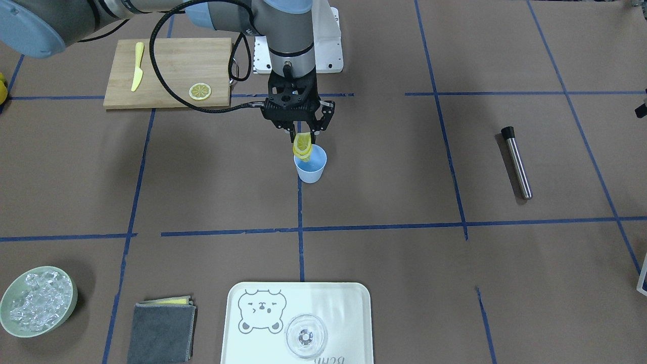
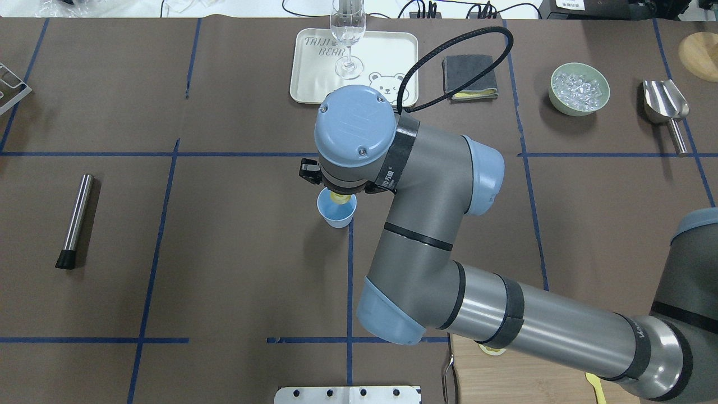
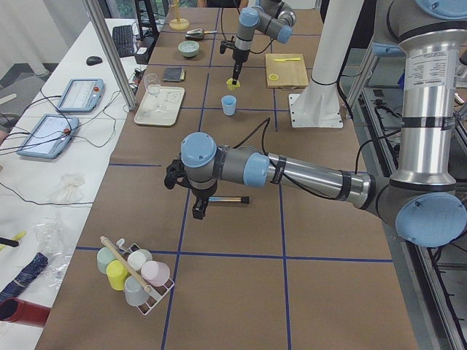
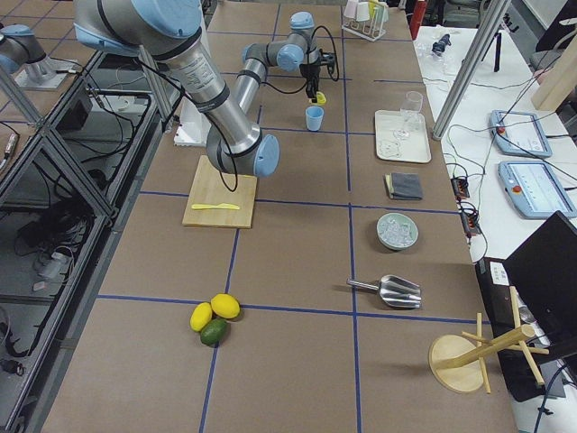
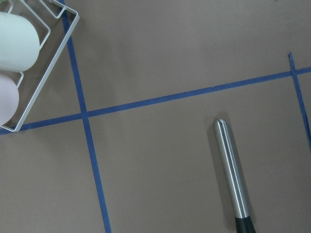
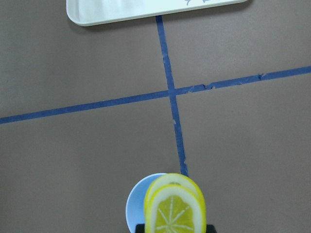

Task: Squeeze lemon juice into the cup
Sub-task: 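Carry the lemon slice over the light-blue cup with the right gripper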

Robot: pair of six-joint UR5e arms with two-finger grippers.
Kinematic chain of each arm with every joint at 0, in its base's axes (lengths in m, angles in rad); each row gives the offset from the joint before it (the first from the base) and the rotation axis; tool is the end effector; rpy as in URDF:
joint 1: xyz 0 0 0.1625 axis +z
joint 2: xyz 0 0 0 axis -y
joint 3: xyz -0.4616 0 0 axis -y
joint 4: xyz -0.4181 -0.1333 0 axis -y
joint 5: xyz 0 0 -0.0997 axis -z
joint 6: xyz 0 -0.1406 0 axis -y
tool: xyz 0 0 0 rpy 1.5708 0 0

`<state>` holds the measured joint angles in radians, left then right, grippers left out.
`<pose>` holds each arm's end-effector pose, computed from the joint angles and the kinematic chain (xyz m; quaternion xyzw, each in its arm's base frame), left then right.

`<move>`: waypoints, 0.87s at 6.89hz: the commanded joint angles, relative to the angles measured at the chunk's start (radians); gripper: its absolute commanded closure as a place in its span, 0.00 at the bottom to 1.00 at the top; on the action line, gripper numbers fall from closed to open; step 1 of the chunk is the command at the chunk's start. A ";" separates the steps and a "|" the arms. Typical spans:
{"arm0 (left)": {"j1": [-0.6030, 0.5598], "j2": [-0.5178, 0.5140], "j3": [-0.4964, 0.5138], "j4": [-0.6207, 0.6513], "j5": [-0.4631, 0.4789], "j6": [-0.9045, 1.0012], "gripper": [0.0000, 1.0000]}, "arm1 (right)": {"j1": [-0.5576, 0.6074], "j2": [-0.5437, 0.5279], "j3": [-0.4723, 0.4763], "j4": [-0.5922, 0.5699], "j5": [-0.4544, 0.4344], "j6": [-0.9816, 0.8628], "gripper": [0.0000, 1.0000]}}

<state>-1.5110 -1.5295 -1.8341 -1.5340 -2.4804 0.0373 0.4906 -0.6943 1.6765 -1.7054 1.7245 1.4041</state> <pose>0.0078 -0.5031 0.5981 0.0781 0.4383 0.0840 0.8915 -0.6151 -0.4553 0.1273 0.0661 -0.4107 0.1154 0.9020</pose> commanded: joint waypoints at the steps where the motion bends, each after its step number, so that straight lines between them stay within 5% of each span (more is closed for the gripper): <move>1: 0.000 0.000 -0.004 0.001 0.000 -0.001 0.00 | -0.006 0.006 -0.035 0.001 0.001 -0.001 0.65; 6: -0.002 0.000 -0.007 0.000 -0.009 -0.001 0.00 | -0.023 -0.008 -0.081 0.088 0.000 0.003 0.47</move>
<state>-1.5123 -1.5294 -1.8387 -1.5340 -2.4833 0.0368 0.4687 -0.7028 1.6079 -1.6321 1.7255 1.4064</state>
